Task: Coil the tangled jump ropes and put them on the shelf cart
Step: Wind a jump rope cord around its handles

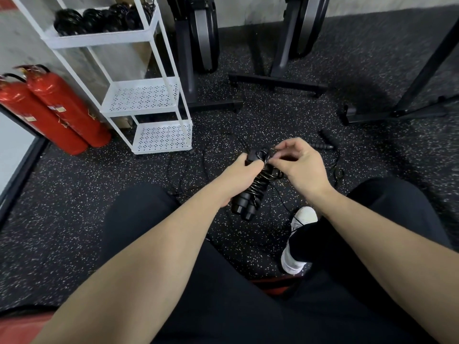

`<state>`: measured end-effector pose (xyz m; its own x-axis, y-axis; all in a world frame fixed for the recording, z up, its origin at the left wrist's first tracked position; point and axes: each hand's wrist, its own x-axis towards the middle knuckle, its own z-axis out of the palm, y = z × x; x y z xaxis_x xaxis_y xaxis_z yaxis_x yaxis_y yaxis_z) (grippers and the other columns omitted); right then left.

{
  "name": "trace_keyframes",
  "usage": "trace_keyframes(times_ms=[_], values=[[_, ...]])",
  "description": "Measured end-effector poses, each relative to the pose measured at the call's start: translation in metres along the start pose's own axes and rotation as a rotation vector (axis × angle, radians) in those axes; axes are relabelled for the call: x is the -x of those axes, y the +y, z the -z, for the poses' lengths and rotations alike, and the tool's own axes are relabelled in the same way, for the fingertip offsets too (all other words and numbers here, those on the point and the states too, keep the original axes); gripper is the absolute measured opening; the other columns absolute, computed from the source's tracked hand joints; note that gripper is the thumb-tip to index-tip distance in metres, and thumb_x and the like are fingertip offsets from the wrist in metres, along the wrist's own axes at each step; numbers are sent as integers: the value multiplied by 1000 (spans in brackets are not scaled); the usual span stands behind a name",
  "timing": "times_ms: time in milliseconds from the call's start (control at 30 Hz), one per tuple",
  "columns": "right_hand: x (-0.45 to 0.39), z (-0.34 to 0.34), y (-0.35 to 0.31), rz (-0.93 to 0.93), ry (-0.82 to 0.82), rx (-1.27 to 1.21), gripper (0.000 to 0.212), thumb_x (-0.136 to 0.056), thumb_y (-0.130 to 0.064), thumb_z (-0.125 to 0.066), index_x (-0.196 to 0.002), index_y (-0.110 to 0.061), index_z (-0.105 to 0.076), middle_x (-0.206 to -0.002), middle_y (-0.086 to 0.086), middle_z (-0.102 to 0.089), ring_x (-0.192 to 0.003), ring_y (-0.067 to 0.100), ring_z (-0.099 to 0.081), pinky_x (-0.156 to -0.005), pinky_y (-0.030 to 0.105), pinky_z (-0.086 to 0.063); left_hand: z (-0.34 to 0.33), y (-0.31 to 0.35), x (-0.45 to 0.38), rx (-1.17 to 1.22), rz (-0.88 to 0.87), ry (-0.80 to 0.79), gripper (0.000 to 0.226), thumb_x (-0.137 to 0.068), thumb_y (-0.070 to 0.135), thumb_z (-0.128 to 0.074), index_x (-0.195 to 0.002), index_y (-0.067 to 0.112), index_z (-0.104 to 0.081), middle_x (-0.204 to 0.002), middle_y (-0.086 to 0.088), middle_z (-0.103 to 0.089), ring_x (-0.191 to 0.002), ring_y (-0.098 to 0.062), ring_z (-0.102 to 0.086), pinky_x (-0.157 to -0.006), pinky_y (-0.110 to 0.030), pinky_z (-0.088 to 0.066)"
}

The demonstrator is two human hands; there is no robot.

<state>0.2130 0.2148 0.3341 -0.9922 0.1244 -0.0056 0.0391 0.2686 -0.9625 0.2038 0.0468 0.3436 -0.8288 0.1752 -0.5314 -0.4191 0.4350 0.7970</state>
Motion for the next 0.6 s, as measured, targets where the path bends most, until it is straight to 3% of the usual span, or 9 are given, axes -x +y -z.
trace_keyframes(times_ms=[100, 167, 267, 367, 433, 500, 600], values=[[0, 1, -3, 35, -46, 62, 29, -87, -12, -78, -97, -36, -64, -89, -12, -74, -81, -3, -62, -71, 12, -45, 4, -1, -3, -22, 9, -8, 53, -97, 56, -47, -143, 30, -44, -123, -2, -65, -104, -22, -66, -75, -35, -56], [1, 0, -5, 41, -93, 99, 28, -91, -11, -73, -97, -38, -65, -93, -14, -74, -81, -5, -63, -69, 11, -44, 5, -3, -2, 6, 6, 21, 43, -99, 51, -47, -135, 29, -49, -117, -2, -66, -99, -22, -67, -71, -34, -56], [1, -5, -6, 35, -114, 167, 21, -93, -15, -67, -90, -36, -70, -92, -13, -71, -69, -7, -59, -60, 10, -41, 1, -6, -4, 18, -10, 75, 30, -100, 45, -48, -125, 27, -50, -110, -5, -67, -96, -25, -69, -81, -43, -62], [1, -10, -4, 7, -120, 195, 3, -90, -29, -71, -90, -32, -72, -103, -5, -67, -78, 2, -58, -62, 13, -41, -4, -8, -5, -125, -66, 123, 27, -102, 48, -45, -117, 26, -49, -103, 1, -65, -93, -20, -65, -86, -40, -57], [-1, -11, -2, -33, -105, 173, 11, -88, -41, -75, -85, -31, -71, -103, -2, -66, -79, 9, -58, -67, 22, -43, -7, -7, -6, -292, -101, 165, 30, -101, 53, -44, -113, 25, -46, -99, 3, -64, -91, -21, -64, -84, -39, -54], [-2, -11, -2, -85, -64, 130, 23, -85, -46, -77, -82, -24, -72, -100, 1, -67, -80, 12, -60, -71, 28, -46, -11, -6, -6, -432, -124, 190, 34, -98, 54, -47, -113, 24, -44, -94, 3, -64, -86, -22, -64, -72, -38, -50], [-3, -10, -4, -78, -21, 160, 22, -89, -34, -76, -84, -13, -73, -104, -4, -63, -83, 3, -58, -72, 16, -47, -19, -5, -6, -456, -123, 179, 43, -94, 60, -54, -115, 24, -43, -93, 4, -64, -83, -20, -65, -65, -35, -45]])
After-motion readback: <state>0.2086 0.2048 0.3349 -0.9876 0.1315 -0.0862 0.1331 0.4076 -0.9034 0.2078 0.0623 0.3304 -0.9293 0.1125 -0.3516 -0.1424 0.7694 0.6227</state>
